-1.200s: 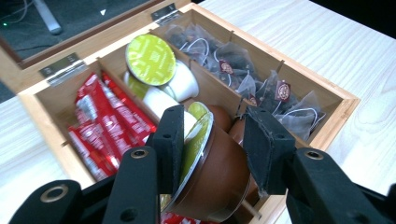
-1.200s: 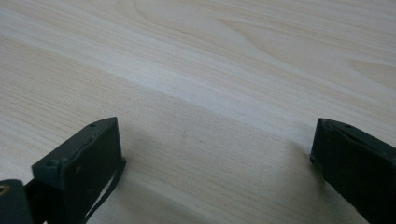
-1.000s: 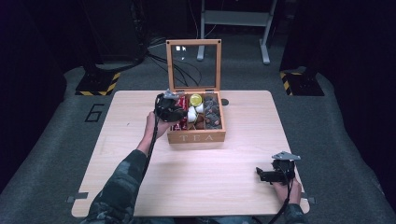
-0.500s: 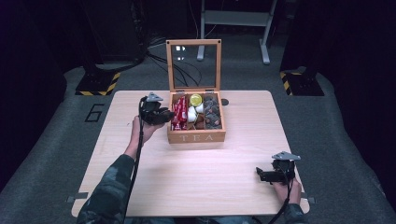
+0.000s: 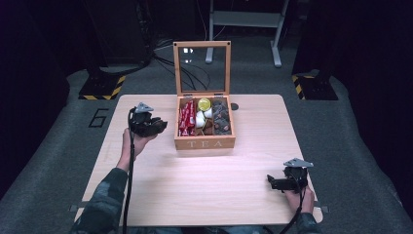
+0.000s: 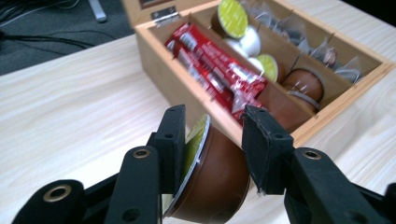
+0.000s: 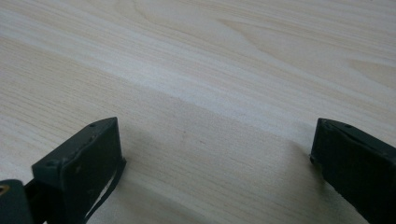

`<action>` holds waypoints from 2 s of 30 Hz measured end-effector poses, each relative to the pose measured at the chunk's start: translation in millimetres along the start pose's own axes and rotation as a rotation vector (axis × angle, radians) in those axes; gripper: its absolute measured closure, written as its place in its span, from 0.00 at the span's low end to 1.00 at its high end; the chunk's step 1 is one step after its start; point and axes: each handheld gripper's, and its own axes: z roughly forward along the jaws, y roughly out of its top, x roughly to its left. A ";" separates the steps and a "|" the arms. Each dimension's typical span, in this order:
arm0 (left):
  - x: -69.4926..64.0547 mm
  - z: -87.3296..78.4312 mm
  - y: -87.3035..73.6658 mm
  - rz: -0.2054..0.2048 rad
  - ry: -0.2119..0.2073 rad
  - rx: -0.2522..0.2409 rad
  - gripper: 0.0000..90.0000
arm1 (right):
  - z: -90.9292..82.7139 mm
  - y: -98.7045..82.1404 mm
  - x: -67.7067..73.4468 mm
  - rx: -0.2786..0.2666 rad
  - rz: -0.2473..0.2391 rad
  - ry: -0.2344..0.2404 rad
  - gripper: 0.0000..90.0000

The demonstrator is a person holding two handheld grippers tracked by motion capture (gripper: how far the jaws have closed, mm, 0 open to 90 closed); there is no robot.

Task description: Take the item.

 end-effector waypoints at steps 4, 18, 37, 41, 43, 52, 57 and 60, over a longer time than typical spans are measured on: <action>7.3 -5.1 -12.8 -0.018 0.018 0.004 0.67 | 0.0 0.0 0.0 0.001 0.000 0.000 0.02; 34.3 -2.0 -66.3 -0.112 0.071 0.065 0.67 | 0.0 0.1 0.0 0.001 0.000 0.000 0.02; 39.0 13.1 -93.3 -0.144 0.071 0.120 0.72 | 0.0 0.1 0.0 0.001 0.000 0.000 0.02; 38.4 14.1 -96.2 -0.158 0.067 0.102 0.72 | 0.0 0.1 0.0 0.001 0.000 0.000 0.02; 37.5 13.7 -95.2 -0.148 0.069 0.101 0.72 | 0.0 0.1 0.0 0.001 0.000 0.000 0.02; 35.5 13.5 -96.0 -0.164 0.052 0.107 0.66 | 0.0 0.0 0.0 0.001 0.000 0.000 0.02; 32.4 10.8 -94.8 -0.177 0.039 0.118 0.55 | 0.0 0.0 -0.1 0.000 0.000 0.000 0.02; 31.2 9.1 -93.9 -0.188 0.034 0.126 0.44 | 0.0 0.0 -0.1 0.000 -0.001 0.001 0.02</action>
